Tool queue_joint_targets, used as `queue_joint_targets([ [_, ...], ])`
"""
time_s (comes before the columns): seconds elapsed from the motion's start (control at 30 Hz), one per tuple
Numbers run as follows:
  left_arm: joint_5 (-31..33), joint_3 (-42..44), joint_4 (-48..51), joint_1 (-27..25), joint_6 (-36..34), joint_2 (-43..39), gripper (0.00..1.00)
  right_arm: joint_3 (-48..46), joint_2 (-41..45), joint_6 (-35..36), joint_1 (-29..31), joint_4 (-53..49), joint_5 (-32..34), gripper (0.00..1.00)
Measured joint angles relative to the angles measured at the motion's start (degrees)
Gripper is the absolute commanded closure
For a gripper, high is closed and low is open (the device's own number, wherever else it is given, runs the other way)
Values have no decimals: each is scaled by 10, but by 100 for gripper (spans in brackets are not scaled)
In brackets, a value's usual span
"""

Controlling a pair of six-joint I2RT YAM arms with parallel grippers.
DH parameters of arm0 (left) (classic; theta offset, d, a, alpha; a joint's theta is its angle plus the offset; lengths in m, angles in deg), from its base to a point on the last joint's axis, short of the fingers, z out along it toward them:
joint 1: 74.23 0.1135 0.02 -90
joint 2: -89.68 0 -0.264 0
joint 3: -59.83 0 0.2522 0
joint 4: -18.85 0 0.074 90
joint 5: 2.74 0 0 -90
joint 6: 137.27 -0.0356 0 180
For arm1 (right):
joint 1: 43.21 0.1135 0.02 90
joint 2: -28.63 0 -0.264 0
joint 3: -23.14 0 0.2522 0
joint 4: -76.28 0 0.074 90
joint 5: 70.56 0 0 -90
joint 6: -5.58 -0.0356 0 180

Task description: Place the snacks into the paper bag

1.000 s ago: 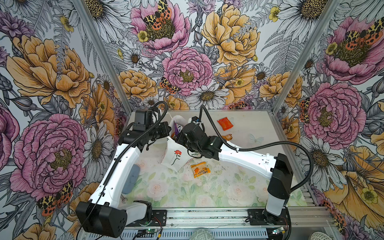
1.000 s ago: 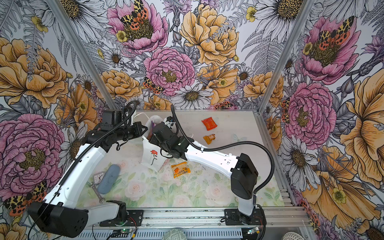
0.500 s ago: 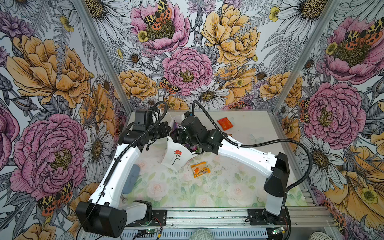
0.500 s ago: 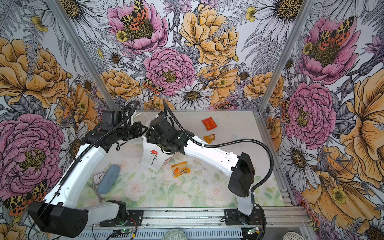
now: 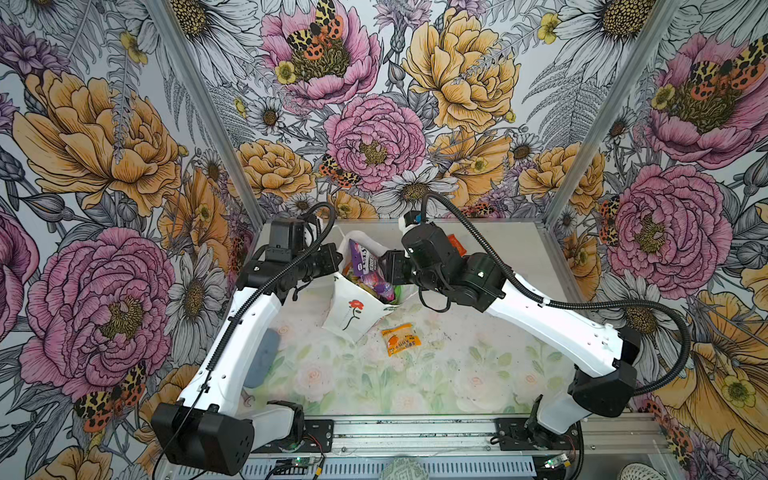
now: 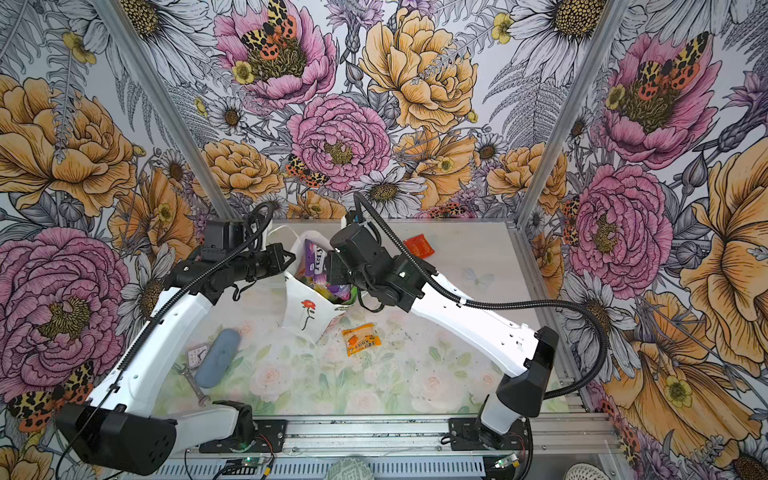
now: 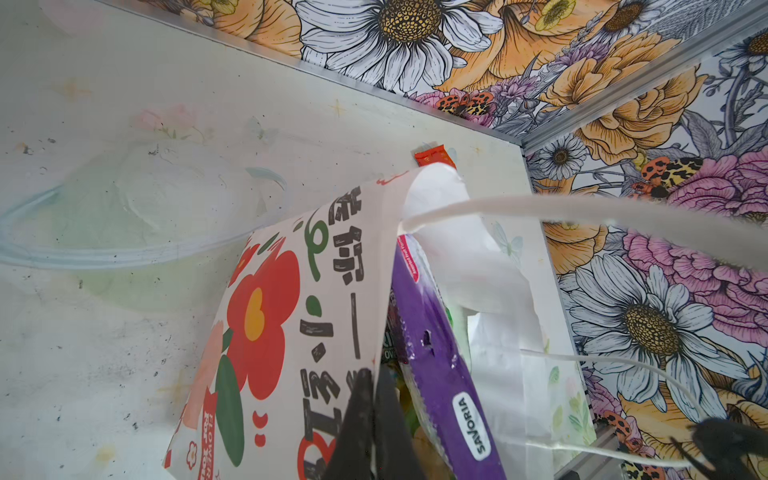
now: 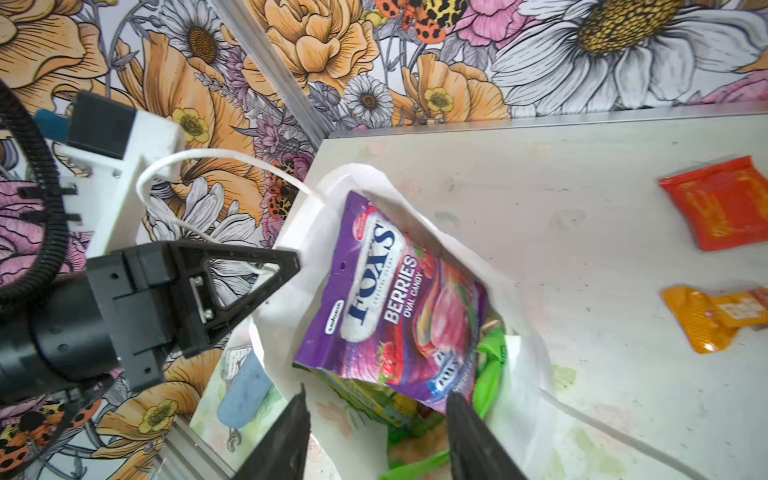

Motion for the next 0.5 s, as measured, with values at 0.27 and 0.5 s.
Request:
queue_joint_targets([
  [0.27,0,0,0,0,0,0,98,-73,9,-15,-3,-37,26,53],
  [0.5,0,0,0,0,0,0,98,-101,9,-30,-10,-47,30,53],
])
